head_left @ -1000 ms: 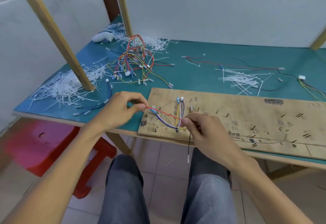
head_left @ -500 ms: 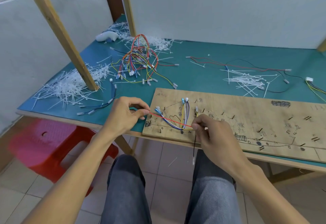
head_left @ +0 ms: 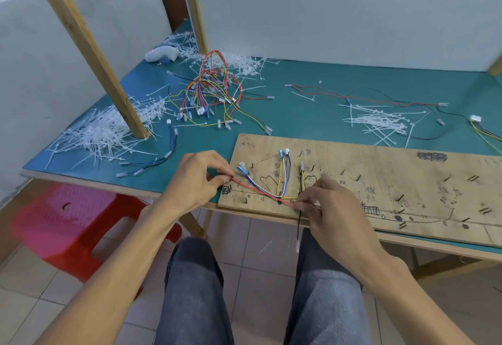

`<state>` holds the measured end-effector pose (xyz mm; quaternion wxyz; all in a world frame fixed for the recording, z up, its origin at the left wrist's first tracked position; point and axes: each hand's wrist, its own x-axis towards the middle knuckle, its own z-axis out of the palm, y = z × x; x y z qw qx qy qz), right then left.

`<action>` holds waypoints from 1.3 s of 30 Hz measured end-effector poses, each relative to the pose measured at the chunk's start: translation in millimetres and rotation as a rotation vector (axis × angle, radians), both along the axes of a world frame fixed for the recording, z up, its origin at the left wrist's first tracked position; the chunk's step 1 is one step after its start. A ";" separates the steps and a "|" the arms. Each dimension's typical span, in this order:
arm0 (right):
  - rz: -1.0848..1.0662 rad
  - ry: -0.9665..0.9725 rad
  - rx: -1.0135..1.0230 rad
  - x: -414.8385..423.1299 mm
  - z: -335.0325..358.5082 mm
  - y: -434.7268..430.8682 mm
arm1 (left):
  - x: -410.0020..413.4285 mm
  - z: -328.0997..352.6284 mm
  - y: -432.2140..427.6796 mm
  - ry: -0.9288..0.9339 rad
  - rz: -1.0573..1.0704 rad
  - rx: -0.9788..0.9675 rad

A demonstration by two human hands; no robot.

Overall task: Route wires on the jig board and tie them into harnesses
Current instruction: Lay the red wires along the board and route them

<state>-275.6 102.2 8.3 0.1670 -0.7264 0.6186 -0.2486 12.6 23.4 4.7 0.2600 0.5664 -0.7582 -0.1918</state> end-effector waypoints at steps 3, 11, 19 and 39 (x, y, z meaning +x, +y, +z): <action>0.015 0.038 0.019 -5.3 1.9 3.7 | 0.6 4.8 4.2 -0.087 -0.025 -0.003; -0.161 -0.034 0.008 -20.4 6.1 3.5 | -64.9 5.7 78.0 -0.372 -0.253 -0.284; -0.209 -0.088 0.062 -70.7 15.7 2.7 | -83.0 -18.0 91.5 -0.301 -0.201 -0.205; -0.229 -0.122 0.028 -128.3 13.4 8.8 | -90.6 -23.7 91.5 -0.268 -0.162 -0.216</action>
